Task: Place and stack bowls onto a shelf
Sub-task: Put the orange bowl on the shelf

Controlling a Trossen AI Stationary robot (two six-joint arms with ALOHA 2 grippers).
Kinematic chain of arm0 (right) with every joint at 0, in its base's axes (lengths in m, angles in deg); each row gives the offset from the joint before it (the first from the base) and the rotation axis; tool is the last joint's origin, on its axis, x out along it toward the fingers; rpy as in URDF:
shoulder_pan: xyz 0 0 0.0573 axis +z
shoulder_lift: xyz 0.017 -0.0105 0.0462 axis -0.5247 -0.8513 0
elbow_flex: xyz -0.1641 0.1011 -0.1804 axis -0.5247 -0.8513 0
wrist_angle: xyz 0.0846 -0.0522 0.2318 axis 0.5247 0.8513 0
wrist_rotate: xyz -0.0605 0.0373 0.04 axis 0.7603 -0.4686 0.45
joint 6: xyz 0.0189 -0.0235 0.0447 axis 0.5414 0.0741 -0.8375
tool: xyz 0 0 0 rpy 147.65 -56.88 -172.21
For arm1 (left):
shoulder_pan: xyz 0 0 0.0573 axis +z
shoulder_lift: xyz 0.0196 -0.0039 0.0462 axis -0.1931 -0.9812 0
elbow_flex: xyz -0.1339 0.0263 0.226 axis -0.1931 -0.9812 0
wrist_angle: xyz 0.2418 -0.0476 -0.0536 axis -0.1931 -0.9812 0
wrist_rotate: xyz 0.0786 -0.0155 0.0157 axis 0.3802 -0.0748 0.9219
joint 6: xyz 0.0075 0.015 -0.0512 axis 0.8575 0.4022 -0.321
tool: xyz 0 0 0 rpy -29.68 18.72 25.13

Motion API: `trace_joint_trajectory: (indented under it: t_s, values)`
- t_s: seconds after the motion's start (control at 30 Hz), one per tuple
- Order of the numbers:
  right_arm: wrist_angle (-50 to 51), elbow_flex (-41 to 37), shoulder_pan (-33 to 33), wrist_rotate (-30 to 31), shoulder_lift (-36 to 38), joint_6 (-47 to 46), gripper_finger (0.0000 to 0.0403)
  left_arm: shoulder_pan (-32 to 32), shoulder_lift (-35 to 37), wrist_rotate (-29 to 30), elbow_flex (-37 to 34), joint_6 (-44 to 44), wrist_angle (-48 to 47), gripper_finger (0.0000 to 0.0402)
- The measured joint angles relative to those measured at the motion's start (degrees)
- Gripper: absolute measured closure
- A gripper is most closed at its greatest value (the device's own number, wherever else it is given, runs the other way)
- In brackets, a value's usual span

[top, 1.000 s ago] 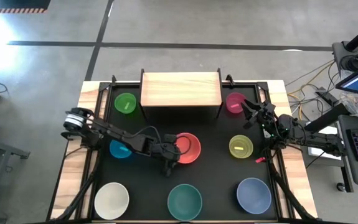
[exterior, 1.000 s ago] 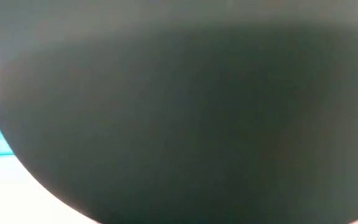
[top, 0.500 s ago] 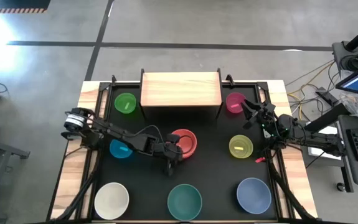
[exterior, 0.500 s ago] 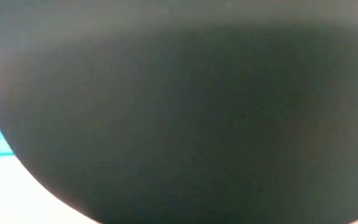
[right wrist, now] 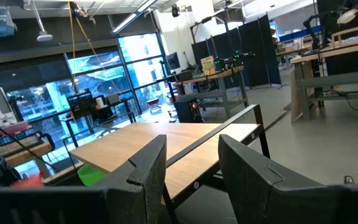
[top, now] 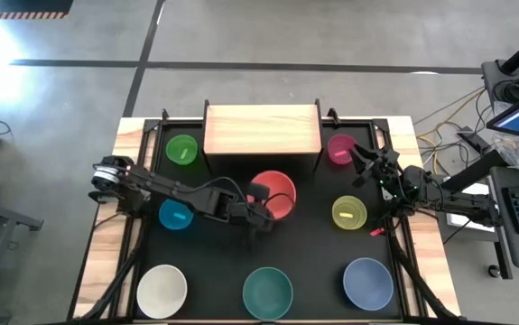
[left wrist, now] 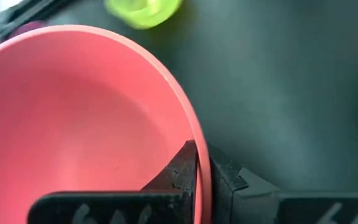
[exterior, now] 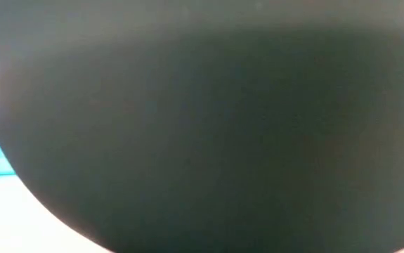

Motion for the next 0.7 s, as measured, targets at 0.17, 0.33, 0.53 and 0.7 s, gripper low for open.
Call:
trace_joint_trajectory:
  t_s: [0.17,0.33,0.53,0.7]
  values:
    - [0.0,0.0,0.0,0.0,0.0,0.0,0.0266,2.3,3.1,4.5,2.4,1.0,-5.8,0.0401]
    - [0.0,0.0,0.0,0.0,0.0,0.0,0.0266,7.6,7.4,4.5,2.8,3.4,-10.6,0.0401]
    - [0.0,0.0,0.0,0.0,0.0,0.0,0.0266,16.8,12.6,0.1,2.8,5.5,-14.8,0.0401]
    - [0.0,0.0,0.0,0.0,0.0,0.0,0.0266,25.4,14.8,-5.2,2.8,5.4,-18.4,0.0401]
